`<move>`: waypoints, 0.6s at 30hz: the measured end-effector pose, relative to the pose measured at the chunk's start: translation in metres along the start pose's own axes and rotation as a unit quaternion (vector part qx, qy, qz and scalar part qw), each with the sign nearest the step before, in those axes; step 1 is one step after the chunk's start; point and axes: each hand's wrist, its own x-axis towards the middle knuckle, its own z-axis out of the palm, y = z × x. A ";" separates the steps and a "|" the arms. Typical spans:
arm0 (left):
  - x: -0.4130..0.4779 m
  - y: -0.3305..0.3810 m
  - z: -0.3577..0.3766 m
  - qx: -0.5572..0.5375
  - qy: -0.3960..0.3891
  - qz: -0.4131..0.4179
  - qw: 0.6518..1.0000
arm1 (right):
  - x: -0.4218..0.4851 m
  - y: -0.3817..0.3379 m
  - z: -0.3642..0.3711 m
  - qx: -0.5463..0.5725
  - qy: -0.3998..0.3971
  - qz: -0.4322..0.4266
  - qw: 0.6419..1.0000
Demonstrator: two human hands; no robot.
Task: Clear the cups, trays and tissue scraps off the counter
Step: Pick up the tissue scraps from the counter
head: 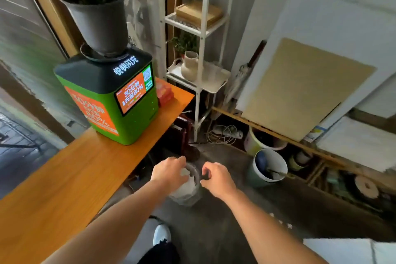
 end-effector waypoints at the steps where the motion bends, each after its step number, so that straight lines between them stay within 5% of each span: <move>1: 0.011 -0.004 0.001 -0.005 -0.006 -0.003 1.000 | 0.010 0.001 0.001 0.003 0.002 0.006 1.000; 18: 0.169 -0.068 0.104 -0.032 -0.135 -0.083 0.987 | 0.180 0.057 0.108 0.058 -0.093 0.076 0.991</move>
